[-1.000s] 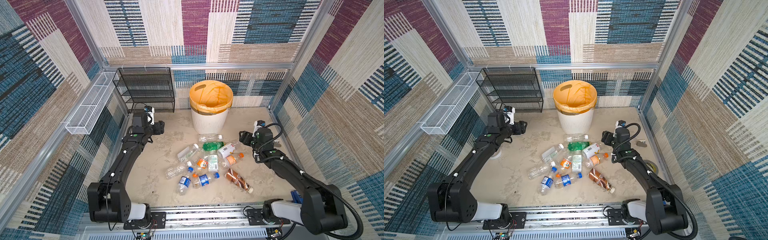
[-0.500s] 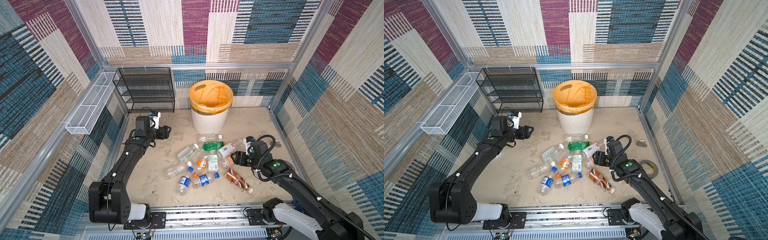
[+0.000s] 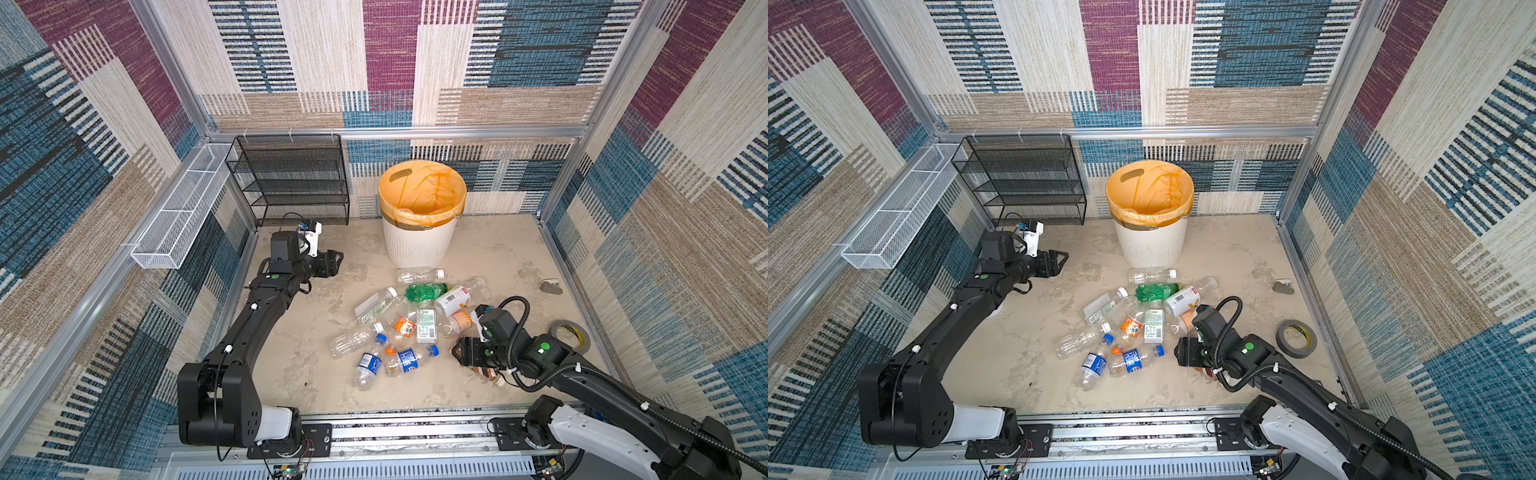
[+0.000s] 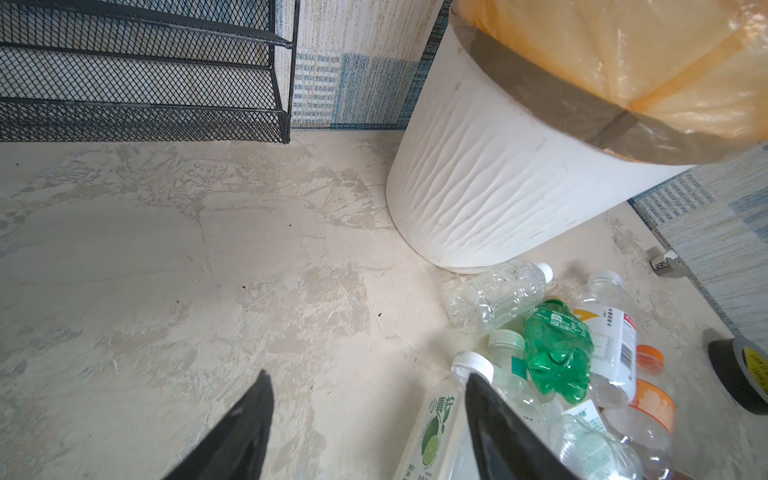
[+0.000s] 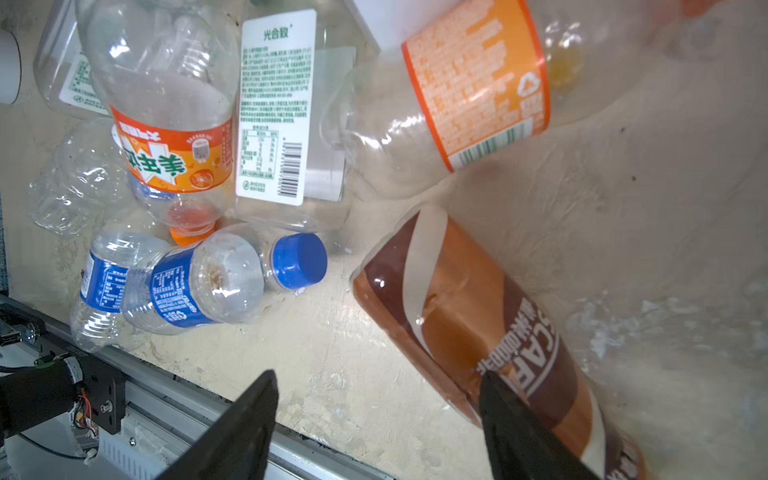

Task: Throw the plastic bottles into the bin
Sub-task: 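Lower the right gripper onto the brown coffee bottle while the left arm rises, then close the right gripper around the brown coffee bottle's end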

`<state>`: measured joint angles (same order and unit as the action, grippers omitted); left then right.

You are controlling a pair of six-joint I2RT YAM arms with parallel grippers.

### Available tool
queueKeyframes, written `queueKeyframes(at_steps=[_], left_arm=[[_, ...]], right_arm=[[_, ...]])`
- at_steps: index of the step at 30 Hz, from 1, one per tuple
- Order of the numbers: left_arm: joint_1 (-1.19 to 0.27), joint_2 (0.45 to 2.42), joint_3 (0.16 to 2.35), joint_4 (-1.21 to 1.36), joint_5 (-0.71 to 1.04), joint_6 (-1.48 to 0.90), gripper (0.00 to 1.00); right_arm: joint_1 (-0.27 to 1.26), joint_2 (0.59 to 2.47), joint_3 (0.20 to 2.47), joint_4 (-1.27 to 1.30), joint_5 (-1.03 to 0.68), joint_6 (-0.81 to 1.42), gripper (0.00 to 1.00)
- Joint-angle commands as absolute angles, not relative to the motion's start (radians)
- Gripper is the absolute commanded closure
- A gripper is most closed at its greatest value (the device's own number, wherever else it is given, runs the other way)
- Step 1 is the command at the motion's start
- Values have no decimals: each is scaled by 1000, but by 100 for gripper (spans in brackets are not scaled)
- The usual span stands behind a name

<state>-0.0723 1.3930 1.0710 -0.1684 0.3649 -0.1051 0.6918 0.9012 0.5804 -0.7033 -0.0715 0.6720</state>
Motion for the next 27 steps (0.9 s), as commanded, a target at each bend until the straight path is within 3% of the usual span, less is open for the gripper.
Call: queueKeyframes(at_steps=[1, 9, 16, 27], left_arm=[[-72, 1391, 1072, -153, 380, -107, 26], [-73, 1375, 1065, -153, 367, -99, 26], [-72, 1376, 1065, -153, 374, -100, 26], [-72, 1368, 1060, -143, 385, -109, 26]], right_arm=[[731, 951, 573, -711, -17, 713, 22], [753, 1092, 587, -703, 86, 763, 21], [754, 1065, 604, -738, 176, 825, 21], [760, 953, 579, -836, 32, 821, 21]])
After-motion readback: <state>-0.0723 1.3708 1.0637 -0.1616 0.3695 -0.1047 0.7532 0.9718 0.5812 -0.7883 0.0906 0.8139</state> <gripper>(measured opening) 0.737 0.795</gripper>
